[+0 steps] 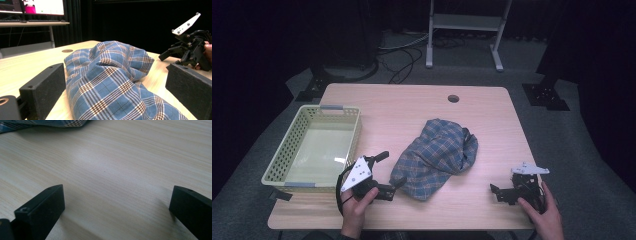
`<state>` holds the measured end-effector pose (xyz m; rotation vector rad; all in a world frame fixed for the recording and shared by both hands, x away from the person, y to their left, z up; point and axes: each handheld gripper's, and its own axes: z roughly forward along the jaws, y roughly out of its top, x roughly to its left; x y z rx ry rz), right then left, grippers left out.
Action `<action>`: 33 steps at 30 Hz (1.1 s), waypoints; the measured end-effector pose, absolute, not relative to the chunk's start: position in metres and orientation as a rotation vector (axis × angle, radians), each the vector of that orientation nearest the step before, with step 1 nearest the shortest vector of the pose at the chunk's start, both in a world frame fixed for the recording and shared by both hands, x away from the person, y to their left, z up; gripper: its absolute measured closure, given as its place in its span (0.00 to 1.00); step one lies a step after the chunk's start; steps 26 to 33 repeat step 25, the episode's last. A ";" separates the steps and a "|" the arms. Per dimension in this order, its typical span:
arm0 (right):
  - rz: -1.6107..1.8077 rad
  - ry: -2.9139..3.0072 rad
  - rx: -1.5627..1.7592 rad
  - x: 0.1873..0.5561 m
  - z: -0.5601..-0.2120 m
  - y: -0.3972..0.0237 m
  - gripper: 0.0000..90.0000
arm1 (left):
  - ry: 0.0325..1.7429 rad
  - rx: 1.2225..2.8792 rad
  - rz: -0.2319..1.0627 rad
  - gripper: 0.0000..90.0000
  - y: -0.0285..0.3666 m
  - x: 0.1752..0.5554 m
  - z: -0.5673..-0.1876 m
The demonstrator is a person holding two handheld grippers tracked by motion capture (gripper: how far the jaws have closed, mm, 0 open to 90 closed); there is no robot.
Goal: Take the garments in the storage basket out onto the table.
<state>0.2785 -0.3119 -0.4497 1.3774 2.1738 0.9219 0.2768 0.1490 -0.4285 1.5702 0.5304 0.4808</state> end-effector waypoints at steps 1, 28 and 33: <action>0.922 2.174 1.377 0.278 -0.450 -0.312 0.00 | 0.530 1.567 0.481 0.02 0.149 0.277 -0.429; 0.922 2.174 1.378 0.278 -0.450 -0.312 0.00 | 0.532 1.537 0.484 0.02 0.154 0.273 -0.442; 0.922 2.174 1.378 0.278 -0.450 -0.312 0.00 | 0.532 1.537 0.484 0.02 0.154 0.273 -0.442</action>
